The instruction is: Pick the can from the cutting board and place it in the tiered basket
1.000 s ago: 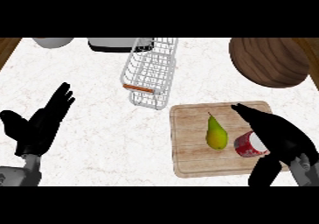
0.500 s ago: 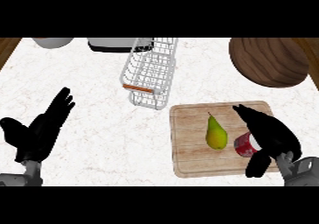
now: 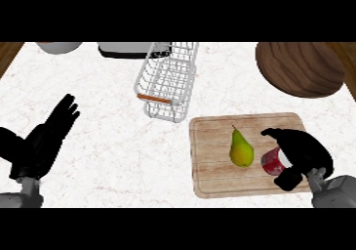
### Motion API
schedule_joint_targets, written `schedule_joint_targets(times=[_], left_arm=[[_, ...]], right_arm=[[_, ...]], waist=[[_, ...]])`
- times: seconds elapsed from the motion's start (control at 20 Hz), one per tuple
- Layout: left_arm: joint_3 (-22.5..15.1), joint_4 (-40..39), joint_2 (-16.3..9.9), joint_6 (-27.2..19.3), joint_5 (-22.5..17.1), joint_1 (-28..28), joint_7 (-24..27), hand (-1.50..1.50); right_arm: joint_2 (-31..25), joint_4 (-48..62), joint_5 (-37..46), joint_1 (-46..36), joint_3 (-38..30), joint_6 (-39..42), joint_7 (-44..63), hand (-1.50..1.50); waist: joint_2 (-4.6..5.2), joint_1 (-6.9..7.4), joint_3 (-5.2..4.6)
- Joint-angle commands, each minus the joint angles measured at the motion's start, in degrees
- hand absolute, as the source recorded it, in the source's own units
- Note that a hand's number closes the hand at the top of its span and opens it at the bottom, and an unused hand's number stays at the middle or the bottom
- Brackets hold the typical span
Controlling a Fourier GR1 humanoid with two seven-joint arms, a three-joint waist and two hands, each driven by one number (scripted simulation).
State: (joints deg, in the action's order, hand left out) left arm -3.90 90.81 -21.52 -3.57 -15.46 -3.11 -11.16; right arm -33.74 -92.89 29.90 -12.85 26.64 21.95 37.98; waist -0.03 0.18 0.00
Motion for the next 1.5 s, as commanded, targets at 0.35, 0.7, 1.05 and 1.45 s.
schedule_joint_targets(times=[0.35, 0.7, 1.05, 1.45], left_arm=[[1.68, 5.07, 1.5, 2.33, 1.03, 2.44, -3.33, 0.0], [1.4, 2.26, 3.99, 0.39, 4.45, 1.17, -1.35, 0.0], [2.32, -0.1, 3.34, 3.08, 3.45, 0.82, 0.71, 0.0], [3.23, -0.61, 3.44, 2.86, 3.33, 1.31, 0.21, 0.0]], right_arm=[[0.32, 1.81, 7.32, 2.36, 0.33, 5.54, -9.12, 1.5], [-4.77, 11.92, 13.79, 1.13, -6.48, -7.05, -23.53, 1.5], [-2.65, 21.86, 16.92, -2.81, -13.81, -27.43, -33.19, 1.5], [3.14, 8.91, -0.68, -3.65, -24.75, -32.11, -41.99, 1.5]], waist=[[-0.05, 0.05, 0.01], [0.13, 0.2, 0.07], [0.22, 0.29, 0.11], [-0.41, -1.01, 0.03]])
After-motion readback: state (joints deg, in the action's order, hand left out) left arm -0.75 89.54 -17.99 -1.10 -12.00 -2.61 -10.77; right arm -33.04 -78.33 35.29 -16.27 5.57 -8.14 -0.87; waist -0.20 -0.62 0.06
